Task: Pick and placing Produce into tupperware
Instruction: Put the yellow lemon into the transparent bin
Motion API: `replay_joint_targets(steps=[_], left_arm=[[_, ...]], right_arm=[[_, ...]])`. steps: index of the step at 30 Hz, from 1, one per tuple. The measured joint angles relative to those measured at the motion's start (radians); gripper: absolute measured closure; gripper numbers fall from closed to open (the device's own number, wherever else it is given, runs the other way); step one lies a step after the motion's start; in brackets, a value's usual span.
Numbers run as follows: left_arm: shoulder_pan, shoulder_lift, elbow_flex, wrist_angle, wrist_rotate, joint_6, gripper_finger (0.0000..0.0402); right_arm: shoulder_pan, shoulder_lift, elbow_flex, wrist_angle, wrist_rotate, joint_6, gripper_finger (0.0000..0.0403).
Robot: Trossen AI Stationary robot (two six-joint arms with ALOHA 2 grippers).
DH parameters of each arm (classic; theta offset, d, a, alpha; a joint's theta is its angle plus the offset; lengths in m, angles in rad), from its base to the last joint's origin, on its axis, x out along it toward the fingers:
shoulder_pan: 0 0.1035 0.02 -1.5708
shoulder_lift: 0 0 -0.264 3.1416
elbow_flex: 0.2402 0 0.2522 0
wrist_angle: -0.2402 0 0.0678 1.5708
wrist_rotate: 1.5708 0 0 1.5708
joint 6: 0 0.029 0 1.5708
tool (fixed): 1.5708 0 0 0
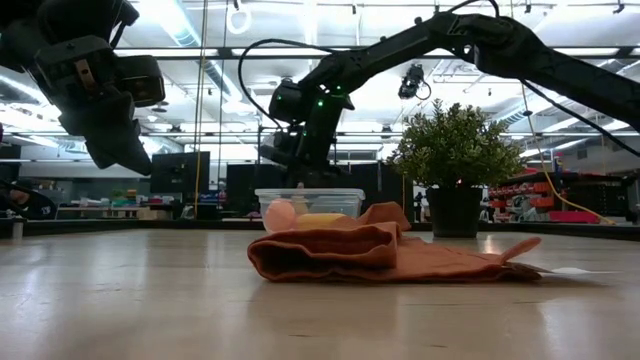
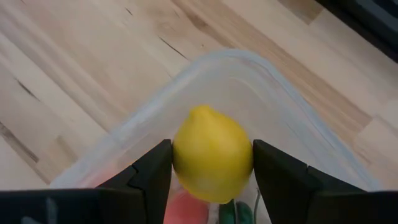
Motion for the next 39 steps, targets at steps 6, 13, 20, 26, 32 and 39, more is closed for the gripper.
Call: replay_joint_targets(steps=[6,13,20,26,32,39], left_arm=[[0.000,0.000,0.000,0.000,0.000,0.000,0.0366],[0.000,0.000,0.000,0.000,0.000,0.002,0.0359],[0.000,0.000,0.000,0.000,0.000,0.002,0.0358],[0.000,0.000,0.000,0.000,0.000,0.002,0.0360],[0.000,0.000,0.000,0.000,0.000,0.002,0.0361],[0.000,0.000,0.000,0.000,0.000,0.002,0.0365]], right_arm=[[-0.003,0.000,0.000,-0.027,-0.009,-0.001,0.0189],[-0.003,0.000,0.000,-0.039,-0.014,-0.001,0.0185],[-0.002,0.000,0.000,-0.048,-0.035,0.006,0.0181],[-0.002,0.000,0.000,-0.049,-0.051,0.004,0.0180],[-0.003,0.000,0.000,-0.060,-0.066,0.005,0.0180],[-0.002,0.000,0.000,-0.112,-0.079,0.002,0.0180]])
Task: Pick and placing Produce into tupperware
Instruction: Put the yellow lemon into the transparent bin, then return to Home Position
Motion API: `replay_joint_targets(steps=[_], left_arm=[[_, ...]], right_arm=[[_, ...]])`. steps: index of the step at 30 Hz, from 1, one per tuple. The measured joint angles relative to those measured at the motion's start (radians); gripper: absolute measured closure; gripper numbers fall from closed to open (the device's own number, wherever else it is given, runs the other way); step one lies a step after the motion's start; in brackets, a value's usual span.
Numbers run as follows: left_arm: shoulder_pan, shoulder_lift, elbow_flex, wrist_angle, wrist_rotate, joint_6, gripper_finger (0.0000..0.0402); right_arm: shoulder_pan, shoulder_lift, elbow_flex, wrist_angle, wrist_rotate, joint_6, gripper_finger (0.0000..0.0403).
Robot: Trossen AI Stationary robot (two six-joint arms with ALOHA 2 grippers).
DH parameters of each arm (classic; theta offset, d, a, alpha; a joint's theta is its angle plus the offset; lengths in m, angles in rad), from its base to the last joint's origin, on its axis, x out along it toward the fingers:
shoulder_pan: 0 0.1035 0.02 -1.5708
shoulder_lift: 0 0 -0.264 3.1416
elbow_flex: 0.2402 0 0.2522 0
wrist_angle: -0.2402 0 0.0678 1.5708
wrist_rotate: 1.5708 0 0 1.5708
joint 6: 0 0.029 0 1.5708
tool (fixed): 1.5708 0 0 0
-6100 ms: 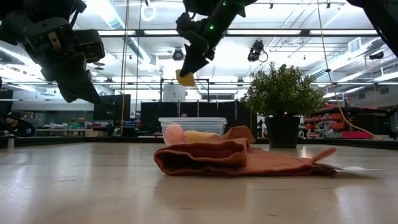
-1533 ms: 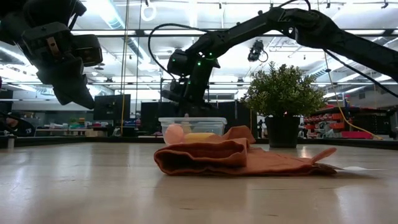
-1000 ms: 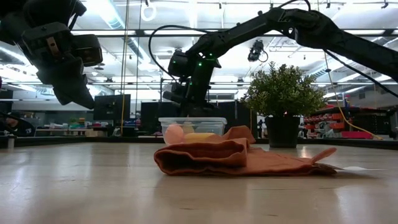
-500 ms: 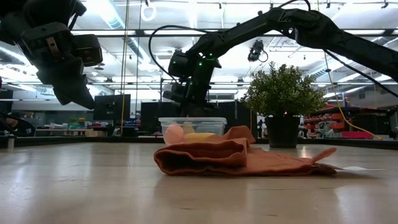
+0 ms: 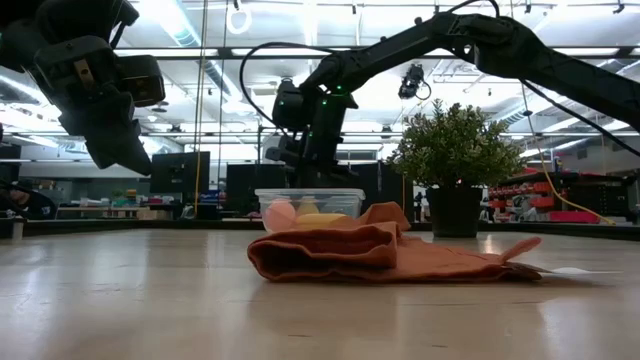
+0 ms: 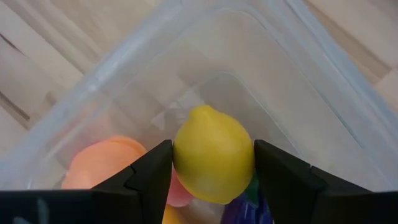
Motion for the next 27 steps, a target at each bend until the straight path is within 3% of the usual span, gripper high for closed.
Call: replay_joint_targets(steps=[27], left_arm=[[0.000,0.000,0.000,0.000,0.000,0.000,0.0359]], right_arm=[[0.001,0.000,0.000,-0.044,-0.011,-0.022,0.0167]])
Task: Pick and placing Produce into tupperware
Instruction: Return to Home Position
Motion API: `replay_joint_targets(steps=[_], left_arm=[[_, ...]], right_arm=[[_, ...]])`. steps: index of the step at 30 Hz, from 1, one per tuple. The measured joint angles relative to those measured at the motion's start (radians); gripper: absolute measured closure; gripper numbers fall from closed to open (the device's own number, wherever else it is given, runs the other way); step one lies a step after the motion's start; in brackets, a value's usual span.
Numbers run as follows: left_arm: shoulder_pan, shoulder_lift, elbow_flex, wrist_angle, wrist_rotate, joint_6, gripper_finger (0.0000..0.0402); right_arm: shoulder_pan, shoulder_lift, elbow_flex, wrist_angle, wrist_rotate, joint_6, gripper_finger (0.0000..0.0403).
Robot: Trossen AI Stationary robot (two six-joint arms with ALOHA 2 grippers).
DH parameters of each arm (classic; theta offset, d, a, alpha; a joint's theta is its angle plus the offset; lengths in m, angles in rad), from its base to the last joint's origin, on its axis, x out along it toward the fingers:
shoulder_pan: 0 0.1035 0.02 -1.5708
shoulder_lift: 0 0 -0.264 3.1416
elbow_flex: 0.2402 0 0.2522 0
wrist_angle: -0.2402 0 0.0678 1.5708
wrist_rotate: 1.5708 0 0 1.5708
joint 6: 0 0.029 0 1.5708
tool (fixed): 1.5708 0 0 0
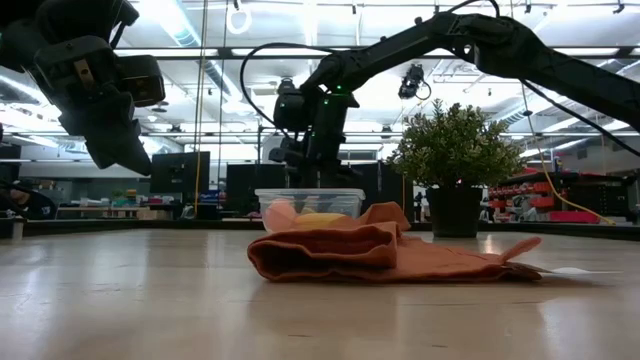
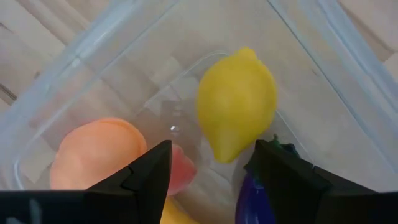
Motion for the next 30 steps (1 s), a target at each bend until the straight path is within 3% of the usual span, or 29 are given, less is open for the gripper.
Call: replay_joint_targets(steps=[8,14,30], left_arm=[[0.000,0.000,0.000,0.000,0.000,0.002,0.0362],[0.000,0.000,0.000,0.000,0.000,0.010,0.0359],[0.000,0.000,0.000,0.001,0.014,0.025,0.0358]], right_arm=[[0.000,-0.013,0.002,-0.002,0.009,-0.008,0.0174],[-0.001,-0.019,0.094,-0.031,0.010,-0.029,0.0182],[0.037,-0.226,0.092,-0.170,-0.021,-0.136,0.0216]])
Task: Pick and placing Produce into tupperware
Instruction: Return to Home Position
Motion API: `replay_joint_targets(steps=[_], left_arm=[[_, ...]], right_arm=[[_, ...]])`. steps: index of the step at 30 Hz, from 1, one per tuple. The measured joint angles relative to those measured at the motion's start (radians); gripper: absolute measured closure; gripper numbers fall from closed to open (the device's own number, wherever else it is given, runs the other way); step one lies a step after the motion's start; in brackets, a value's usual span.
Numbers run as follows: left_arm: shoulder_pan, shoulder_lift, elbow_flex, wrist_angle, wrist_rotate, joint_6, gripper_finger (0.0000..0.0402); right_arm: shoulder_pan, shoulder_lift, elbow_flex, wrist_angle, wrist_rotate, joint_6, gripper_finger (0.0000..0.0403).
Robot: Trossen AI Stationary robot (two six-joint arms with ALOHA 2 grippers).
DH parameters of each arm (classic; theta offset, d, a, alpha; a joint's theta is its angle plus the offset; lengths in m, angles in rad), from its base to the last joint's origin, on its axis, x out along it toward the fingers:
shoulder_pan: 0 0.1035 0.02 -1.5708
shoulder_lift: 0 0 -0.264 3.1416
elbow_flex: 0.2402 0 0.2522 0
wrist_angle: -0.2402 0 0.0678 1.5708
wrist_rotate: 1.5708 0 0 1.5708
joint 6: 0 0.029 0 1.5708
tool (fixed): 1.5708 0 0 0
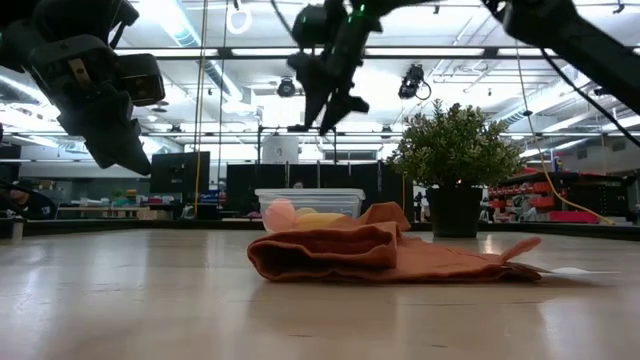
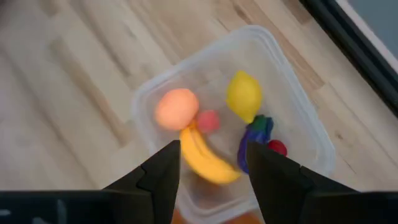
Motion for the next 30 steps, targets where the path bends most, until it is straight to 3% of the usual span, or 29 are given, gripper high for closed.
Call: replay_joint_targets(steps=[9,19,24,30], left_arm=[[0.000,0.000,0.000,0.000,0.001,0.003,0.0365],[0.000,0.000,0.000,0.024,-0.008,0.004,0.0365],[-0.028,-0.010,0.000,0.253,-0.140,0.081,0.0374],[-0.040,-0.018,-0.078,0.688,-0.183,0.083,0.0388]], right_arm=[[0.117,-0.102,0.000,-0.156,-0.052,-0.001,0.0218],[0.355,-0.133,-0.004,-0.177,-0.100,0.064,0.0218],[0.456,-0.132,-0.083,-0.171,-0.045,0.090,0.0224],[0.522,-0.131,-0.190,-0.126,-0.040,0.146,0.0231]])
